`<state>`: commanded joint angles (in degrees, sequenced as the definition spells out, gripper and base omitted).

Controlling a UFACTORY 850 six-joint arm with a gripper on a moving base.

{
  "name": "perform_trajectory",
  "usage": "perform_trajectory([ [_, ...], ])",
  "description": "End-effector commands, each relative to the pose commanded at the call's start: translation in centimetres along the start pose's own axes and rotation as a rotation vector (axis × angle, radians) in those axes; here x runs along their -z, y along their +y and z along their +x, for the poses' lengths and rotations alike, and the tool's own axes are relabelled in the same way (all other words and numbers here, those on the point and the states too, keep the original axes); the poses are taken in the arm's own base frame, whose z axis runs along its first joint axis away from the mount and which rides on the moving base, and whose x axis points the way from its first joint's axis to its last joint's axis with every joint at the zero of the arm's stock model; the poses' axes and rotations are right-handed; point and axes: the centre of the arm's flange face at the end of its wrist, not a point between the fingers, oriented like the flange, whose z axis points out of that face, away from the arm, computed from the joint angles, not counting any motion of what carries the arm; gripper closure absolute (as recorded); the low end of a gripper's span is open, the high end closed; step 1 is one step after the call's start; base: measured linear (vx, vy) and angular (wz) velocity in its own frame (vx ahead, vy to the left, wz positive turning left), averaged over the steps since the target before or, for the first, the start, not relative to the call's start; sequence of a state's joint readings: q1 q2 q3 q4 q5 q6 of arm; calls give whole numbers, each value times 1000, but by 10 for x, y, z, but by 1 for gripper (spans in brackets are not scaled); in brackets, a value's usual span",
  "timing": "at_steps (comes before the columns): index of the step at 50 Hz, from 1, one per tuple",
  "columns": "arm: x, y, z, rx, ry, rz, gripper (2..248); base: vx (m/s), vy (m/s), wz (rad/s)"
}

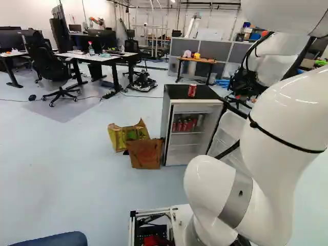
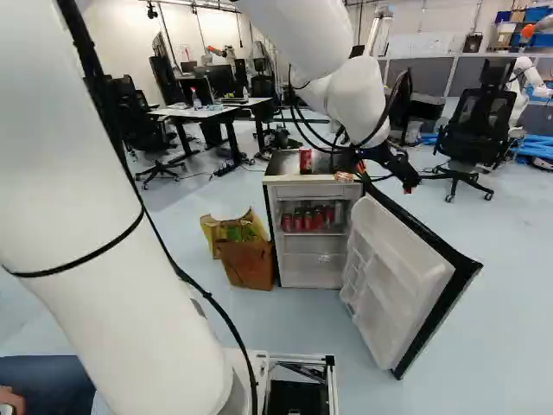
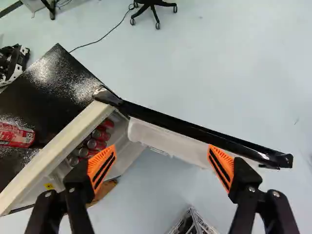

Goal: Grab a drink from the fridge

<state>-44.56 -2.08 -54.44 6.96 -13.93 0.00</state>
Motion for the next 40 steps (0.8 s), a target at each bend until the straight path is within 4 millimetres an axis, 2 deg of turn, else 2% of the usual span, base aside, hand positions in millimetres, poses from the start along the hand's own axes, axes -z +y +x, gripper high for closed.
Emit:
perform_trajectory([
  [40, -34, 44, 46, -69, -22, -51, 3, 0, 0, 0],
])
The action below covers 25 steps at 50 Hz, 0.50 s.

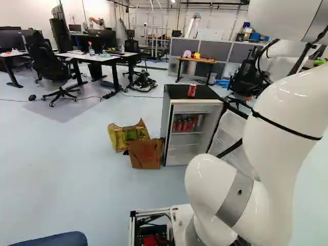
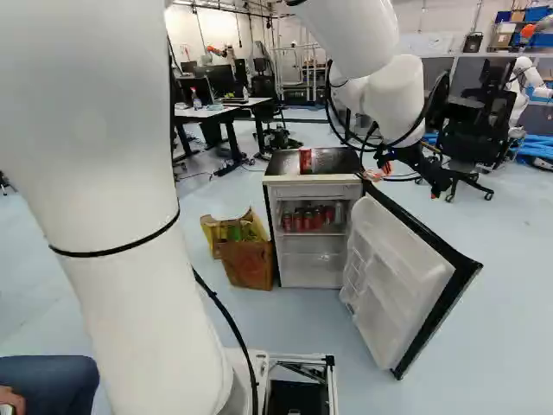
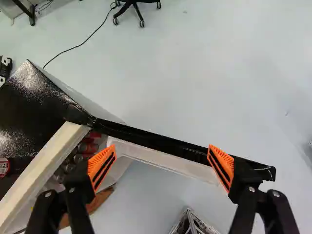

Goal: Grab a drink from the fridge

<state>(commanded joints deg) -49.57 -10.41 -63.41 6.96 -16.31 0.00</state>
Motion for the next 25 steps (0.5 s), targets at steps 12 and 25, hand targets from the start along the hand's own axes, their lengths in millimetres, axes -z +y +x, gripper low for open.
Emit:
perform_trajectory([
  [12, -11, 11, 13, -17, -29, -12, 3, 0, 0, 0],
  [25, -25, 20, 28, -32, -59, -21, 3, 0, 0, 0],
])
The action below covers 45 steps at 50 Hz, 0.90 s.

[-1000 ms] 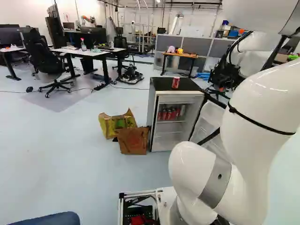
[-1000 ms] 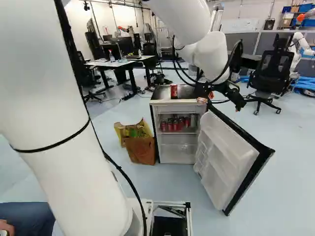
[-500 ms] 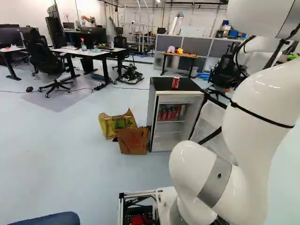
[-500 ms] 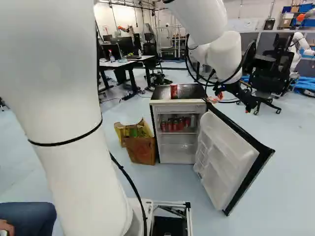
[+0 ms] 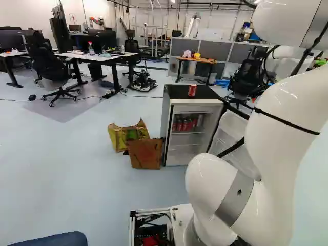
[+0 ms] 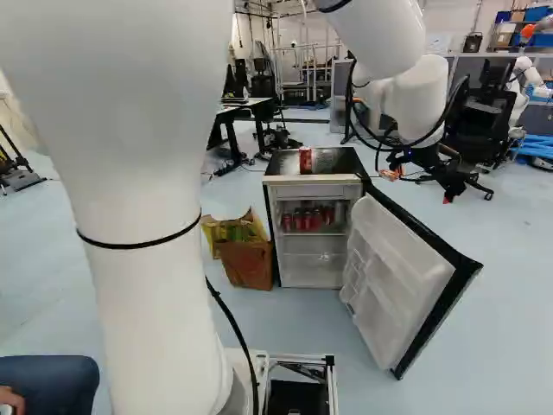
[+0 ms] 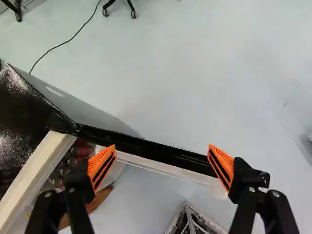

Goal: Grab a drink from the fridge

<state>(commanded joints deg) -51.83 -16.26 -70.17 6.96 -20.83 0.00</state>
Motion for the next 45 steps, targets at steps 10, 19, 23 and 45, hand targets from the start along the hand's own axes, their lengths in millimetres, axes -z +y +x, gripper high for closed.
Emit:
perform_trajectory([
  [10, -11, 3, 14, -6, -21, -3, 3, 0, 0, 0],
  [19, -22, 4, 26, -8, -39, -3, 3, 0, 0, 0],
  [23, -27, 4, 32, -9, -46, -3, 3, 0, 0, 0],
  [45, -78, 8, 54, -14, -118, -6, 3, 0, 0, 0],
])
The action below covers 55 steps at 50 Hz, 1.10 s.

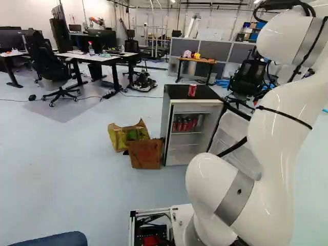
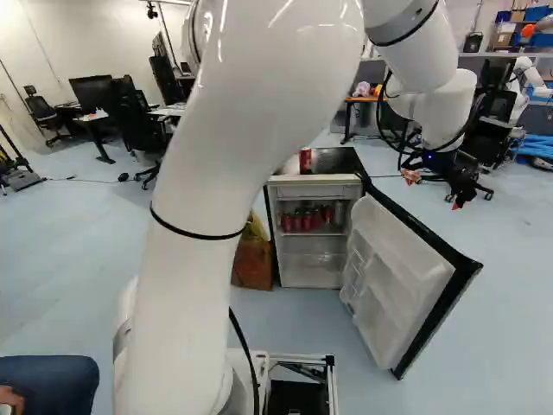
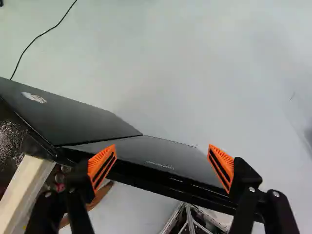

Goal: Grab a drink from the fridge

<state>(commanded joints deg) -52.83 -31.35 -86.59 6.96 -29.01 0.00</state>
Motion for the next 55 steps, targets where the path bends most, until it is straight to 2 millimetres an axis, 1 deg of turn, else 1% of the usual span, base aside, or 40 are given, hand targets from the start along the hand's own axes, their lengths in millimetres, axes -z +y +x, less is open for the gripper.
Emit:
perform_trajectory([
  [25, -59, 3, 25, -4, -77, -2, 3, 0, 0, 0],
  [48, -92, 6, 12, -7, -188, -5, 3, 0, 0, 0],
  [55, -92, 6, 11, -7, -201, -5, 3, 0, 0, 0],
])
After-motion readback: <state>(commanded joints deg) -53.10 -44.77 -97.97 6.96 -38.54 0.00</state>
